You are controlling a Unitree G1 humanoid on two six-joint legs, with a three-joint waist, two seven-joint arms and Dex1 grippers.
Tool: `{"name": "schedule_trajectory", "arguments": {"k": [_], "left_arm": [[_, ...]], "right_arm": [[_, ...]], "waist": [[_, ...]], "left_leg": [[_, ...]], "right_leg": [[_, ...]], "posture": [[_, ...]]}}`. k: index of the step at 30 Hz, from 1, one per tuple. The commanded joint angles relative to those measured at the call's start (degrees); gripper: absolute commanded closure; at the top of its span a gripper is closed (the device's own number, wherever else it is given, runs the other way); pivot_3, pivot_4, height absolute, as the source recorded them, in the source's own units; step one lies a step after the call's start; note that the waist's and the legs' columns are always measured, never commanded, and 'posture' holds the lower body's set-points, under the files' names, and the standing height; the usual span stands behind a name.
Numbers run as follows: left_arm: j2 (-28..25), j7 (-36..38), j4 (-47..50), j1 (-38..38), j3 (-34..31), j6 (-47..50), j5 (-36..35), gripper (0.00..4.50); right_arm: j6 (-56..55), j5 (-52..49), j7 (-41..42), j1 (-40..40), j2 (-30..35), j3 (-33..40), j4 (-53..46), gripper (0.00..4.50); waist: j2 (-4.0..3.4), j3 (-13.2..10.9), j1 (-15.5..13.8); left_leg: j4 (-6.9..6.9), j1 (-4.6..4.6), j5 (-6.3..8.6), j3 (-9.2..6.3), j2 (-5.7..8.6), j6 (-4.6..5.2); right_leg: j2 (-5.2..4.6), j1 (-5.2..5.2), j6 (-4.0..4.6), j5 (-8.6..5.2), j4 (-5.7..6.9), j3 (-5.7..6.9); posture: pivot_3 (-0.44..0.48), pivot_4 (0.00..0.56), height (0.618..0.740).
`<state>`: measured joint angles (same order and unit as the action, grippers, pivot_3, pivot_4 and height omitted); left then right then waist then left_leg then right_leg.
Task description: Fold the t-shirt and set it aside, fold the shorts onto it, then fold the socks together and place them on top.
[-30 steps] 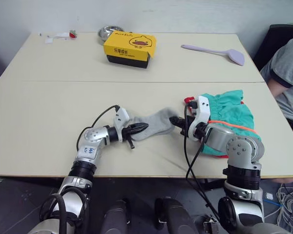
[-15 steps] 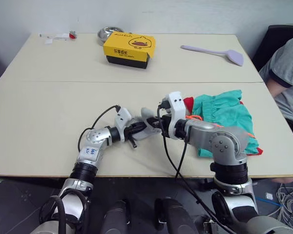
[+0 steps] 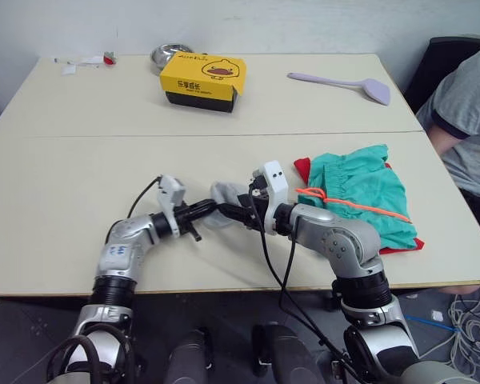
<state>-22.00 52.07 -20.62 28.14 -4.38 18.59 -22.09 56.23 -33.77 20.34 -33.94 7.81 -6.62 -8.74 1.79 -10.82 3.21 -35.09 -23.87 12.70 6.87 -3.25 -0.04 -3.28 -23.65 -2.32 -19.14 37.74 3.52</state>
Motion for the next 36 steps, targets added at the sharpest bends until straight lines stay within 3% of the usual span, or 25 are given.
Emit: {"name": "schedule_trajectory", "arguments": {"k": [1, 7, 11, 18, 21, 23, 28, 32, 36], "left_arm": [[-3.07, 3.03, 3.44, -0.12, -2.64, 5.44, -4.33, 4.50], [-6.74, 3.21, 4.81, 1.50, -5.61, 9.25, -6.70, 4.50], [-9.41, 5.44, 5.64, 2.63, -6.04, 8.51, -6.74, 4.50], [-5.09, 9.92, 8.83, 7.91, -0.88, 2.86, -6.03, 4.50], [-2.03, 10.10, 8.37, 10.08, 2.29, 0.08, -3.99, 4.50], [-0.04, 9.22, 6.33, 11.63, 4.30, -2.39, -1.71, 4.50], [3.99, 5.96, -1.80, 13.85, 9.71, -9.70, 6.18, 4.50], [3.06, 3.28, -4.73, 13.71, 10.90, -10.88, 10.25, 4.50], [0.51, 2.33, -2.80, 11.19, 8.58, -7.60, 9.16, 4.50]], "right_arm": [[-10.23, 3.50, 7.95, -0.22, 2.35, -3.46, -0.45, 0.18], [-18.54, 6.82, 16.58, 0.28, 5.19, -6.44, 2.17, 0.03], [-21.07, 3.46, 21.97, 1.65, 5.88, -3.66, -0.60, 0.03], [-26.96, 0.73, 28.60, 8.28, 11.56, 3.40, -5.15, 0.03], [-30.68, 4.51, 30.36, 11.27, 15.56, 2.69, -4.37, 0.68], [-33.91, 8.30, 29.37, 11.53, 16.54, 1.94, -2.10, 1.39], [-41.59, 16.45, 25.58, 8.07, 14.27, -0.15, 5.26, 3.14], [-45.35, 21.35, 23.61, 4.85, 11.51, -3.01, 10.07, 4.46], [-46.20, 22.93, 22.16, 2.67, 8.77, -3.55, 13.18, 4.46]], "waist": [[0.00, 0.00, -0.10], [0.01, 0.00, -0.21], [0.02, -0.01, -0.15], [0.04, -0.02, -1.75], [0.04, -0.02, -1.81], [0.05, -0.03, -1.68], [0.04, -0.04, -1.33], [0.04, -0.04, -1.34], [0.03, -0.05, -1.46]], "left_leg": [[0.00, -0.01, 0.00, 0.00, 0.01, 0.00], [-0.02, -0.08, 0.03, -0.01, 0.05, 0.04], [-0.02, -0.08, 0.02, -0.01, 0.05, 0.02], [-0.06, -0.14, 0.04, -0.07, 0.17, 0.06], [-0.06, -0.14, 0.06, -0.06, 0.27, 0.17], [-0.09, -0.19, 0.05, -0.06, 0.32, 0.22], [-0.11, -0.02, -0.03, 0.02, 0.29, 0.12], [-0.08, -0.04, -0.11, 0.02, 0.20, -0.02], [-0.12, -0.12, -0.18, 0.02, 0.19, -0.14]], "right_leg": [[-0.01, 0.00, 0.00, 0.00, -0.02, 0.00], [-0.07, 0.00, 0.00, 0.00, -0.09, 0.02], [-0.07, -0.01, 0.00, 0.01, -0.08, 0.02], [-0.20, 0.03, 0.01, 0.02, -0.15, 0.06], [-0.26, 0.08, -0.06, 0.05, -0.23, 0.05], [-0.26, 0.05, -0.09, 0.07, -0.25, 0.05], [-0.15, 0.05, -0.12, 0.09, -0.11, -0.01], [-0.08, 0.00, -0.11, 0.08, -0.07, -0.01], [-0.11, -0.04, -0.10, 0.08, -0.05, -0.01]], "posture": [[0.000, 0.150, 0.740], [0.000, 0.150, 0.740], [0.000, 0.150, 0.740], [0.000, 0.150, 0.740], [0.000, 0.150, 0.740], [0.000, 0.150, 0.740], [0.000, 0.150, 0.740], [0.000, 0.150, 0.740], [0.000, 0.150, 0.740]]}}
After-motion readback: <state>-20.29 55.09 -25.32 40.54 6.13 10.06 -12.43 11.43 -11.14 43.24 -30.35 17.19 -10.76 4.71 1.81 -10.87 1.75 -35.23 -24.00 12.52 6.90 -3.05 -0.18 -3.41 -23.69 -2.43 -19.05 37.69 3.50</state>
